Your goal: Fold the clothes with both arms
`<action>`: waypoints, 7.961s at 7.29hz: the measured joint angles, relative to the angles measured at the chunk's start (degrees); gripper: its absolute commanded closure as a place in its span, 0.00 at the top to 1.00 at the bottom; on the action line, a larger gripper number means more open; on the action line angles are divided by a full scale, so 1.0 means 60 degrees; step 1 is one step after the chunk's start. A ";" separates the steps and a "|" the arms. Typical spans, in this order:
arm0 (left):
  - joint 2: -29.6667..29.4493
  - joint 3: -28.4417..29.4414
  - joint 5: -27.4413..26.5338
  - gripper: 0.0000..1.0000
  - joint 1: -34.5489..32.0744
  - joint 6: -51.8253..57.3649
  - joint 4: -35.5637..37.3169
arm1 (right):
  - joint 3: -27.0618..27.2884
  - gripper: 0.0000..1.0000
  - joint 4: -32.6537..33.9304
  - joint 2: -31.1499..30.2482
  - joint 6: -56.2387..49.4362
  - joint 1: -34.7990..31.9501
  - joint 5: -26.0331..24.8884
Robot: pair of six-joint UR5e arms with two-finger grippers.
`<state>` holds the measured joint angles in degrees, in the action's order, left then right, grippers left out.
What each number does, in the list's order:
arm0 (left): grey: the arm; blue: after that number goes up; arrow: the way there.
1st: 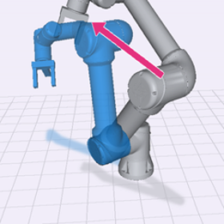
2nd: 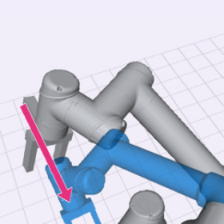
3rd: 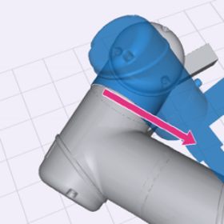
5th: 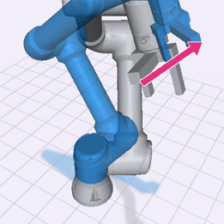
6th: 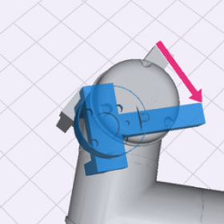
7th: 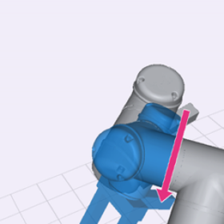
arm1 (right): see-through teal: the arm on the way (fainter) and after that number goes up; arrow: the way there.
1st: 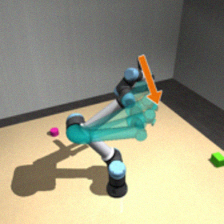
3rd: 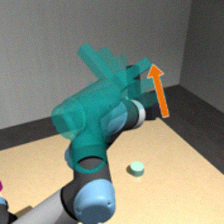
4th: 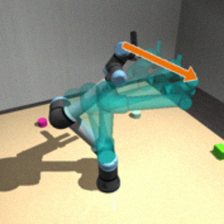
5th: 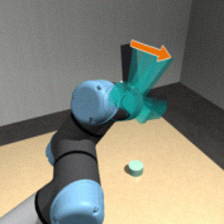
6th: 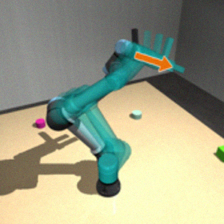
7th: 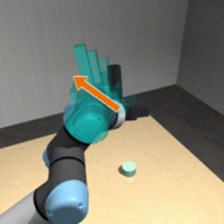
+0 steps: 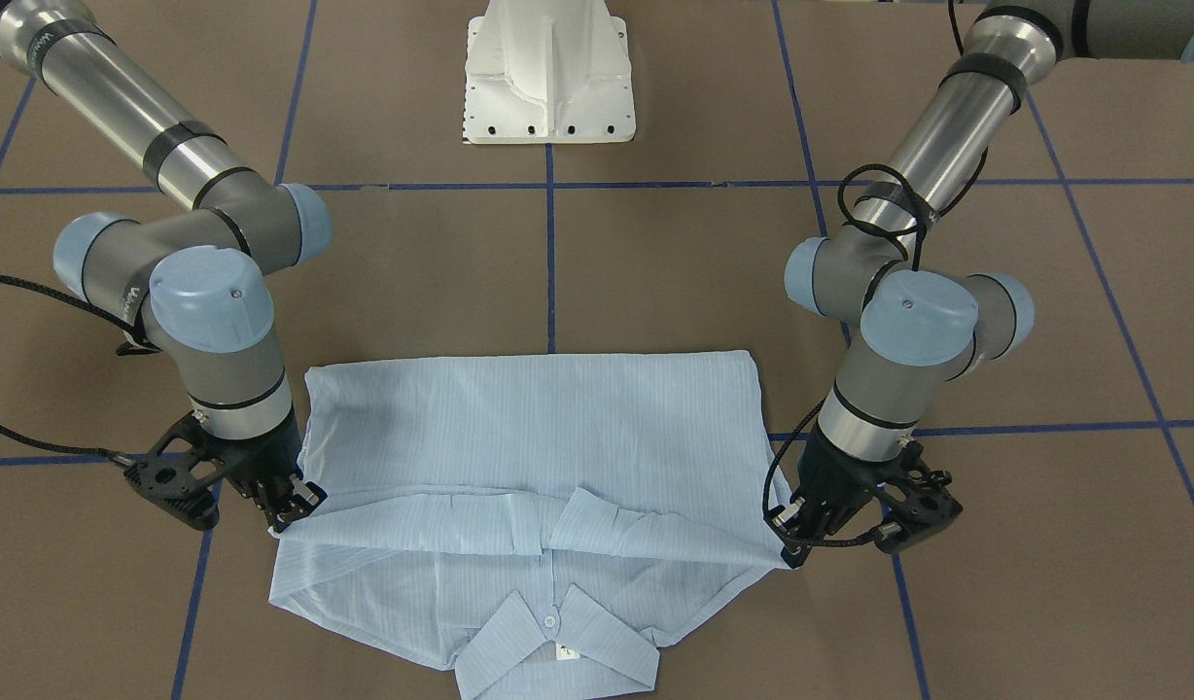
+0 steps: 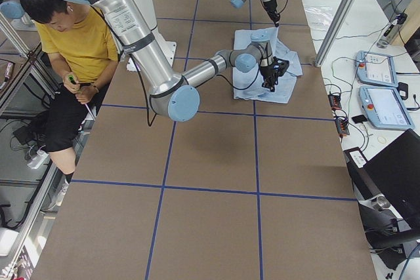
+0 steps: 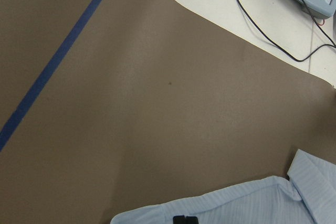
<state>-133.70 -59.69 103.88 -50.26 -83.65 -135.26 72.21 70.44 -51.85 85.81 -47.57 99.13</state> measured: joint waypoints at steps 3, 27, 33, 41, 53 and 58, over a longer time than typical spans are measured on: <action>-0.0159 0.0735 -0.0236 0.00 0.0011 0.0182 -0.0601 | -0.1398 0.00 -0.0838 0.0396 -0.0179 -0.0019 -0.0062; 0.0159 0.0324 -0.0189 0.96 -0.0281 0.0680 -0.0747 | 0.3480 0.00 -0.1134 -0.3254 0.3100 0.1551 0.1054; 0.0218 0.0147 -0.0173 0.96 -0.0294 0.0685 -0.0683 | 0.4086 0.00 -0.1183 -0.3495 0.3075 0.1482 0.1926; 0.1567 -0.3418 0.1214 0.96 -0.0288 0.0318 -0.0111 | 0.8306 1.00 -0.1163 -0.6855 0.5484 0.5000 0.5345; 0.2371 -0.5240 -0.0542 0.00 0.3662 -0.3572 0.2272 | 0.6356 1.00 -0.1196 -0.4985 0.3291 0.0689 0.3599; 0.1903 -0.4034 -0.0729 0.00 0.1699 -0.0993 0.2163 | 0.6400 1.00 -0.1209 -0.4971 0.3387 0.0684 0.3385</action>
<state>-122.29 -83.89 99.51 -40.06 -89.61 -122.28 110.61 63.19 -81.68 106.13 -43.47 119.44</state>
